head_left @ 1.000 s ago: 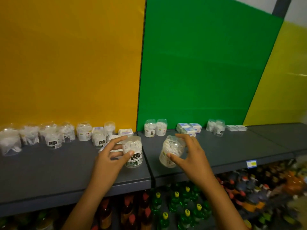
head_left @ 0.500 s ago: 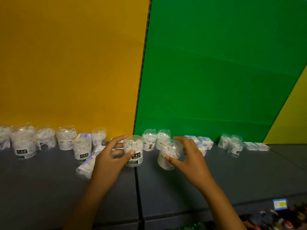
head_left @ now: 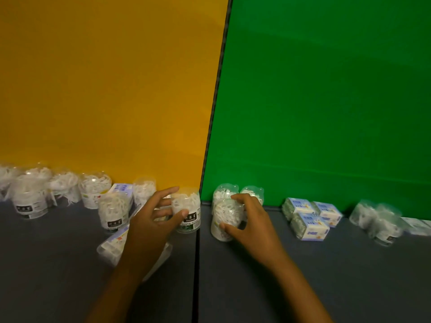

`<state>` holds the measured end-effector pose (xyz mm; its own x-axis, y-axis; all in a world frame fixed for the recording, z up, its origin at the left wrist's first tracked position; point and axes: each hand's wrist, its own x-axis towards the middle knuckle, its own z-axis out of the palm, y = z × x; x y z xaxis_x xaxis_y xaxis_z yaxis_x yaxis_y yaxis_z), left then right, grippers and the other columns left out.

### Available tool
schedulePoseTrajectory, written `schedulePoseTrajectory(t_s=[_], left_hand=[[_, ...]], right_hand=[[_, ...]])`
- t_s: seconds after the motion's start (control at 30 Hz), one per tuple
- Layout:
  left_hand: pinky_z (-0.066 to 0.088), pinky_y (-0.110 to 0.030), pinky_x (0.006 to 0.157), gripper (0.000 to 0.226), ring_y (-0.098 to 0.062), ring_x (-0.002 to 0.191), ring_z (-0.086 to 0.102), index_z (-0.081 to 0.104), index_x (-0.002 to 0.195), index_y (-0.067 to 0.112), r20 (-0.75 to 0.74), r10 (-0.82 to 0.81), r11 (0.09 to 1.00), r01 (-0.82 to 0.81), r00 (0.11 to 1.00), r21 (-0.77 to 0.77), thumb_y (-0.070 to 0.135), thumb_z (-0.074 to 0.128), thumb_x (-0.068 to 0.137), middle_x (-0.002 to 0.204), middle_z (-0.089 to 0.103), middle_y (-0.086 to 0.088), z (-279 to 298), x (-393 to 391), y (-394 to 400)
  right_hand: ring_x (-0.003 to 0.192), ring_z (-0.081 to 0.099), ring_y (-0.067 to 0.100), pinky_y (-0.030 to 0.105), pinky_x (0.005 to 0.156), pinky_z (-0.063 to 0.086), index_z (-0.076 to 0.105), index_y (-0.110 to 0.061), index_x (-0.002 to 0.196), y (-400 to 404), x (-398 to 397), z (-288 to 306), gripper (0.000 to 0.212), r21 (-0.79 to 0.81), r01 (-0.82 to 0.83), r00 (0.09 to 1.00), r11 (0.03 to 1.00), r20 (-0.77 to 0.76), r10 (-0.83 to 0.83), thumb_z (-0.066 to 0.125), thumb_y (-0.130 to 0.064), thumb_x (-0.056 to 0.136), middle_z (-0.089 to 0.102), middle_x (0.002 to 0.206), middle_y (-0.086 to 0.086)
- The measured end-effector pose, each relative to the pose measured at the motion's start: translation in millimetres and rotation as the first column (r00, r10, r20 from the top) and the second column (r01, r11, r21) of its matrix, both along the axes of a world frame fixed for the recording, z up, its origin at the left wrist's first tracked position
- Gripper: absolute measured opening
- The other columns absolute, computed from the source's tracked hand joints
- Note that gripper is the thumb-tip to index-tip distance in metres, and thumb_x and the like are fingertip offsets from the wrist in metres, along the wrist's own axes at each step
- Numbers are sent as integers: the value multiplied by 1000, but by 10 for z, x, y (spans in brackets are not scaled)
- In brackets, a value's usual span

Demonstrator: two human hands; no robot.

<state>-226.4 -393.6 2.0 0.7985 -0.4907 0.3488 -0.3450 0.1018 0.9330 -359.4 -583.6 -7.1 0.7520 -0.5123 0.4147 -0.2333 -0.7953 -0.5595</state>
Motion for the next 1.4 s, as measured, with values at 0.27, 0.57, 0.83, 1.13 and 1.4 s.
schedulePoseTrajectory(t_s=[0.27, 0.57, 0.83, 1.13, 1.4], left_hand=[[50, -8, 66, 48, 11, 88, 61, 57, 123, 25, 23, 11, 1000, -11, 1000, 6, 14, 72, 79, 103, 58, 17, 14, -35, -92], [52, -11, 66, 47, 7, 89, 63, 59, 122, 29, 43, -27, 999, 29, 999, -32, 15, 74, 79, 108, 63, 9, 214, -497, -288], [58, -26, 78, 48, -1, 91, 65, 61, 120, 28, 84, -142, 986, 149, 986, -80, 12, 75, 77, 110, 64, 7, 395, -1509, -839], [49, -7, 70, 47, 3, 87, 63, 62, 118, 22, 130, -267, 957, 279, 955, -85, 6, 75, 77, 109, 65, 4, 430, -2750, -1370], [51, -10, 65, 45, 1, 85, 64, 63, 114, 26, 112, -297, 952, 304, 948, -47, 7, 77, 75, 105, 65, 12, 341, -3467, -1745]], right_hand=[[119, 44, 5, 22, 95, 43, 39, -34, 134, -105, 36, -113, 67, -16, -39, 999, 999, -12, 38, 75, -43, 79, 44, 133, -14], [125, 43, 7, 21, 98, 36, 38, -32, 139, -326, -599, 159, 61, -118, 41, 998, 992, -51, -48, 66, -48, 87, 43, 136, -11], [124, 46, 19, 36, 96, 45, 40, -26, 137, -687, -1922, 428, 54, -321, 198, 962, 926, -119, -247, 54, -52, 92, 47, 135, -4], [121, 45, 22, 36, 97, 44, 39, -23, 137, -1059, -3404, 478, 57, -376, 335, 887, 864, -184, -424, 42, -61, 94, 46, 132, 0], [122, 45, 18, 34, 97, 43, 40, -24, 137, -1305, -4206, 425, 54, -327, 373, 874, 868, -189, -447, 41, -59, 96, 46, 133, -4]])
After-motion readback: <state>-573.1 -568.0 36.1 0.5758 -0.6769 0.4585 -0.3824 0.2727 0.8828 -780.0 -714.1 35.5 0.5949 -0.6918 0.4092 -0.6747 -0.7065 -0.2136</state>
